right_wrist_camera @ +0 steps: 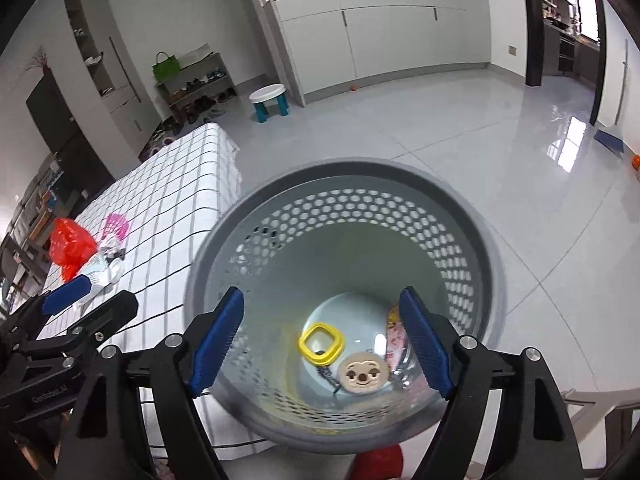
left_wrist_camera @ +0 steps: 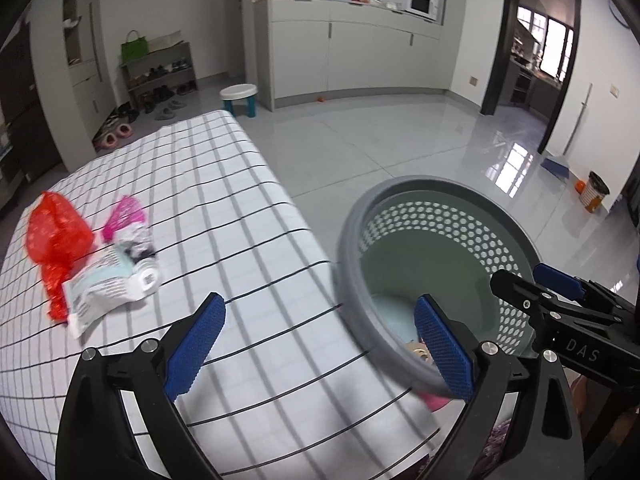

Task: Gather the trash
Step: 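Move both open tools back over the remaining table items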

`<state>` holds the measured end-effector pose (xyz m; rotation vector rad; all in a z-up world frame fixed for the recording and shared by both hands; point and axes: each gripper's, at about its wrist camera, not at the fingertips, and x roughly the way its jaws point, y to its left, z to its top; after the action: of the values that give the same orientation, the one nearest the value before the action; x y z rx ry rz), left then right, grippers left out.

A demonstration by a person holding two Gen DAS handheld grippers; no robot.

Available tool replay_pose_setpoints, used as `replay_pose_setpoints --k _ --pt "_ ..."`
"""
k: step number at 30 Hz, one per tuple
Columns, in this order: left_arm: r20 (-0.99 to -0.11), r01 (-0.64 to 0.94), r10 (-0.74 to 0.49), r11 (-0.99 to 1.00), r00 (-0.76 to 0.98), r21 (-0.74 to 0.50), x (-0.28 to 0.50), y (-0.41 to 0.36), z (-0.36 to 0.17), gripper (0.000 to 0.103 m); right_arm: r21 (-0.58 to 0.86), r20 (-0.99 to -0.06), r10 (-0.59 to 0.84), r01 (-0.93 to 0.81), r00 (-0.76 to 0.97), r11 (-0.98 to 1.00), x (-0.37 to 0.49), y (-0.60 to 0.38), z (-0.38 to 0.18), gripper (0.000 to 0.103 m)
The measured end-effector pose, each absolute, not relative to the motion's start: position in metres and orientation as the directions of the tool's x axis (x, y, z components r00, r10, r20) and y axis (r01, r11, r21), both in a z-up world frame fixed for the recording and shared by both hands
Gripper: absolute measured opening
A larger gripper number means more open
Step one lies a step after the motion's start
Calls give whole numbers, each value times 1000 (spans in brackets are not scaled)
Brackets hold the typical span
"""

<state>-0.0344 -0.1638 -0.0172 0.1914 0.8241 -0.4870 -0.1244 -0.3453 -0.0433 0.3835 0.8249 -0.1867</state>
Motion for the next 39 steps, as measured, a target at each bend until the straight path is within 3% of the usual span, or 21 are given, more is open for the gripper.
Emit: replay_pose_setpoints --k 17,31,39 --pt "-713 261 -157 965 684 38 -19 -23 1 95 227 -713 95 101 695 969 -79 -250 -22 77" --pt "-717 68 -26 997 697 30 17 72 -7 95 196 -747 207 -88 632 977 -1 -153 -26 77" --pt "-742 11 5 1000 670 17 30 94 -26 95 81 -788 134 -115 601 990 47 -120 -46 77"
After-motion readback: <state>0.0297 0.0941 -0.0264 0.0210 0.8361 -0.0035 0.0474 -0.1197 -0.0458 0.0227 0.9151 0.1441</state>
